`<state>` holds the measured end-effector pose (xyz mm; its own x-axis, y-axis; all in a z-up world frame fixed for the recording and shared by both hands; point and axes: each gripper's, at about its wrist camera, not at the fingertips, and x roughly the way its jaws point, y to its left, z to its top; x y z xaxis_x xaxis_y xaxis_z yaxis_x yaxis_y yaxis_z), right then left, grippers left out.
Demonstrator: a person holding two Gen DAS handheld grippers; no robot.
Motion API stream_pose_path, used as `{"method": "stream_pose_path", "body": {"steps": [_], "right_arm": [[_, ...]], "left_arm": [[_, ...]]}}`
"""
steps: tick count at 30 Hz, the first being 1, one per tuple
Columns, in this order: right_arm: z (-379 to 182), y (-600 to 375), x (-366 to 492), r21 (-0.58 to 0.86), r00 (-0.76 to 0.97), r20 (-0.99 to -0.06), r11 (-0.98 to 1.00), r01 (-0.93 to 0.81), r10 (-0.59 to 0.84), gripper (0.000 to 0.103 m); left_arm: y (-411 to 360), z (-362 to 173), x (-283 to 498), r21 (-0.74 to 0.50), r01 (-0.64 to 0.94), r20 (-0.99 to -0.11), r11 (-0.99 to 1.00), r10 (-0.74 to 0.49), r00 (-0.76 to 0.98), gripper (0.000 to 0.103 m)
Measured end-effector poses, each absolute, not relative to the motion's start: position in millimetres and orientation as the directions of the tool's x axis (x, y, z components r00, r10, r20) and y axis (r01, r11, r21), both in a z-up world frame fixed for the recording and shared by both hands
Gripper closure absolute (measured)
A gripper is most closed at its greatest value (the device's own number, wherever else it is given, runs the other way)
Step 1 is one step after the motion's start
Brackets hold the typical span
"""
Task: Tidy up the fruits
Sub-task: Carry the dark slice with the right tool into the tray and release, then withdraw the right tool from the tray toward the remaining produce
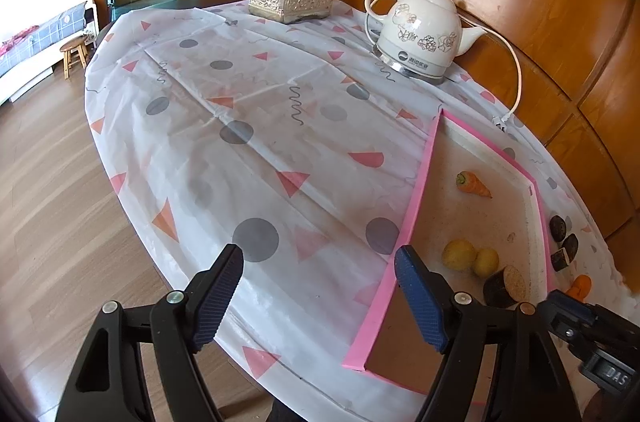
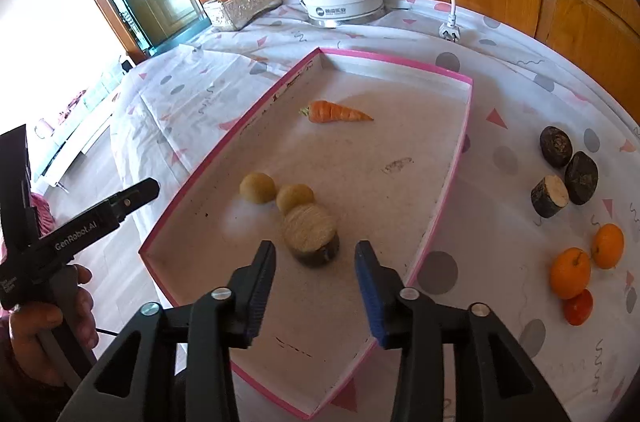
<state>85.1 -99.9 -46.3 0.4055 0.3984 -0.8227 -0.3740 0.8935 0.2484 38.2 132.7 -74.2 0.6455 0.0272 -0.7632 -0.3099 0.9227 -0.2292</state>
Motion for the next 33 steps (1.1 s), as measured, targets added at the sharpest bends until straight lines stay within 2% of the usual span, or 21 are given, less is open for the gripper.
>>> {"method": "stream_pose_path", "body": {"steps": [12,23,33], "right_arm": [[-36,-181,69,0.151,0.499,-0.828,0.959,-0.238,0.254,0.054],[-42,-306,54,0.024,0.494,-0.869,1.0,0.019,0.012,0.054],[-36,-417,47,-0.072,0.428,-0.883,0.957,0.28,-0.191,0.054]], "left_arm": [[131,-72,37,-0.234,-0.303,-0.76,0.924,0.021,0.65,0.025],[122,-69,39,-0.217,-0.286,-0.764,0.933,0.021,0.645,0.025],[109,-60,44,-0.195,-0.25,-0.758,0.948,0.015,0.652,0.025]]}}
